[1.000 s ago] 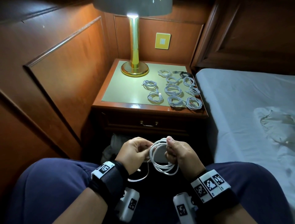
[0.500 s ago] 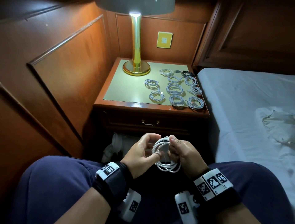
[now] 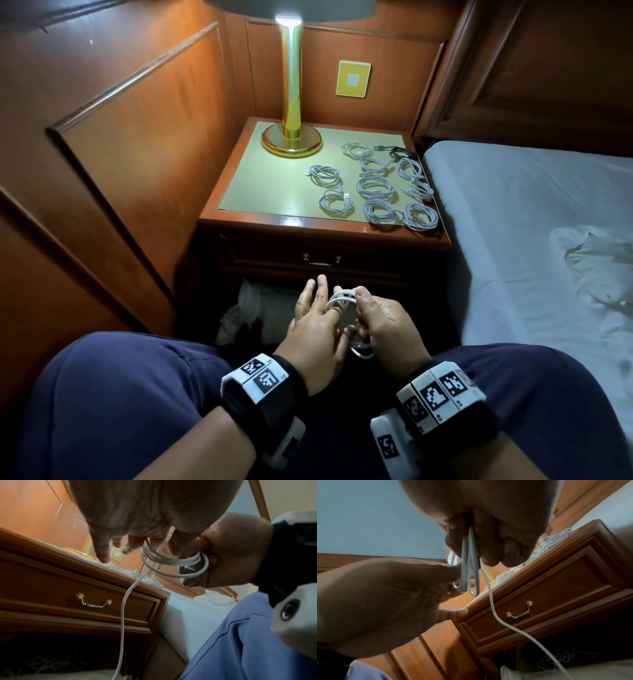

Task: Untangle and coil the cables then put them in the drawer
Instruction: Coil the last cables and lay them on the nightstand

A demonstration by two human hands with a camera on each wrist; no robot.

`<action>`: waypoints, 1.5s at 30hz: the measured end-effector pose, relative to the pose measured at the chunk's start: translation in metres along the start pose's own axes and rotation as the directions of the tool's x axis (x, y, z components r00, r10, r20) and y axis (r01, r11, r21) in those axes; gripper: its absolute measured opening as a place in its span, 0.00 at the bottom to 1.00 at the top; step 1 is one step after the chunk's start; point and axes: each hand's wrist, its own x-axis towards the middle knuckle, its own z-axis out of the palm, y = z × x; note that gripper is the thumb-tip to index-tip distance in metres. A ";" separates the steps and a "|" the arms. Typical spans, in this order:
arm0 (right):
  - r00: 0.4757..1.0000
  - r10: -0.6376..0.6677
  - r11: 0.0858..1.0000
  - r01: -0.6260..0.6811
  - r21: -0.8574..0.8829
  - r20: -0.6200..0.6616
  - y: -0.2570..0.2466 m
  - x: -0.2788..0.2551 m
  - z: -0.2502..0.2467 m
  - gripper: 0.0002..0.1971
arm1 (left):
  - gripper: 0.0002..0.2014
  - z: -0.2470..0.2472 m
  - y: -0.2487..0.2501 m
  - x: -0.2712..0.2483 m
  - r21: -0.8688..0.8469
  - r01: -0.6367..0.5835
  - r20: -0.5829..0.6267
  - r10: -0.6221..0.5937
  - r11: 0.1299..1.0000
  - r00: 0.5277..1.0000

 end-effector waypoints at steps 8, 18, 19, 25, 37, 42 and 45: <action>0.999 -0.027 0.999 0.028 -0.031 0.034 -0.001 0.002 -0.002 0.36 | 0.12 -0.001 -0.005 0.011 -0.281 0.022 0.012 -0.019 0.959 1.000; 0.979 -0.159 0.808 0.052 -0.586 -0.131 0.012 0.015 -0.014 0.24 | 0.10 -0.010 0.000 0.010 -0.950 0.152 0.128 -0.105 0.272 0.986; 0.974 -0.159 0.779 0.022 -0.627 -0.163 0.011 0.016 -0.017 0.24 | 0.12 -0.015 -0.003 0.011 -0.955 0.152 0.121 -0.131 0.255 0.984; 0.931 -0.129 0.790 -0.112 -0.602 -0.342 0.008 0.024 -0.044 0.25 | 0.14 -0.047 -0.017 0.017 -0.945 0.050 -0.055 -0.307 0.323 0.950; 0.778 -0.145 0.888 -0.170 -0.427 -0.611 0.001 0.028 -0.076 0.28 | 0.25 -0.062 -0.057 0.014 -0.467 -0.059 -0.382 -0.141 0.882 0.913; 0.822 -0.017 0.996 -0.037 -0.084 -0.570 0.005 0.027 -0.067 0.26 | 0.07 -0.038 -0.049 0.010 -0.210 -0.027 -0.316 -0.041 0.977 0.948; 0.858 -0.083 0.989 0.008 -0.148 -0.506 0.008 0.025 -0.061 0.22 | 0.10 -0.025 -0.037 0.001 0.113 -0.042 -0.179 0.062 0.993 0.982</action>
